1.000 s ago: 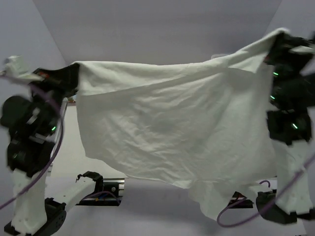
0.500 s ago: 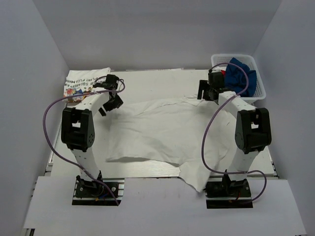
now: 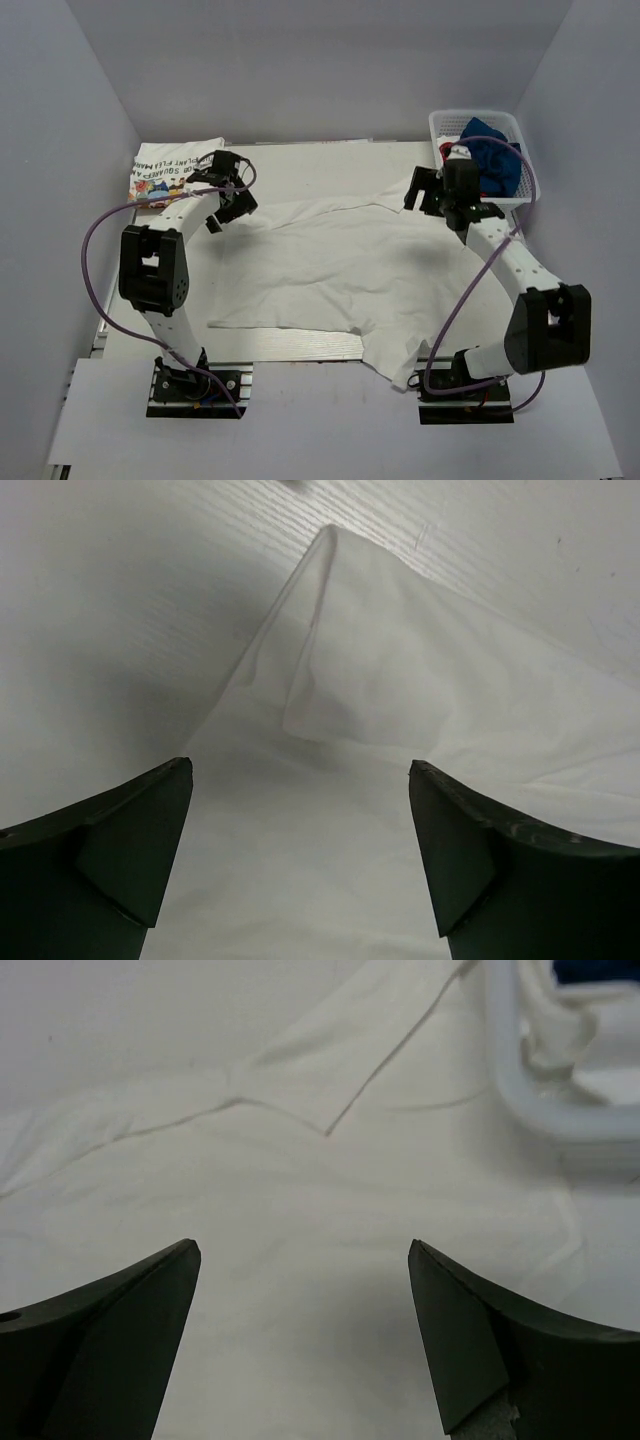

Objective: Fold and stack the t-shirts

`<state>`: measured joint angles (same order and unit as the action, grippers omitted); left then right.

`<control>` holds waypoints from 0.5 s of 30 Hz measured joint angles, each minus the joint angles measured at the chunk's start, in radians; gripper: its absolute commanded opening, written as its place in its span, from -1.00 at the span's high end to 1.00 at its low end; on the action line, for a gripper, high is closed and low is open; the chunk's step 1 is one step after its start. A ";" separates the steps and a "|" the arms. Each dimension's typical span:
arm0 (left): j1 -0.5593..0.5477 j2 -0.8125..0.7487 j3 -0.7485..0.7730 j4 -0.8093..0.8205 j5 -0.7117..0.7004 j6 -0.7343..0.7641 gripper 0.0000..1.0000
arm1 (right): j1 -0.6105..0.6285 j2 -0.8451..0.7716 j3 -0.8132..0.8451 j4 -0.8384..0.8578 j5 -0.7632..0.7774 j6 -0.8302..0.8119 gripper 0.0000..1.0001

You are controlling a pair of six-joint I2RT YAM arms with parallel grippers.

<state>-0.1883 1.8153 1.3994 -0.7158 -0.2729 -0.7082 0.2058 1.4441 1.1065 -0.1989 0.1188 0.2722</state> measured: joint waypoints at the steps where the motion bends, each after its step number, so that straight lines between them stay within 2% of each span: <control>1: -0.002 0.005 -0.004 0.001 0.008 0.005 -0.89 | 0.002 -0.031 -0.040 0.001 -0.021 0.013 -0.81; 7: -0.007 0.052 -0.006 0.041 0.060 0.027 -0.45 | 0.039 -0.130 -0.241 -0.007 -0.109 0.070 -0.81; 15: -0.007 0.135 -0.005 0.069 0.091 0.034 -0.33 | 0.053 -0.230 -0.361 -0.057 -0.091 0.106 -0.81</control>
<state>-0.1955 1.9507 1.3949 -0.6464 -0.1818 -0.6746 0.2584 1.2140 0.7452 -0.2558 0.0277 0.3782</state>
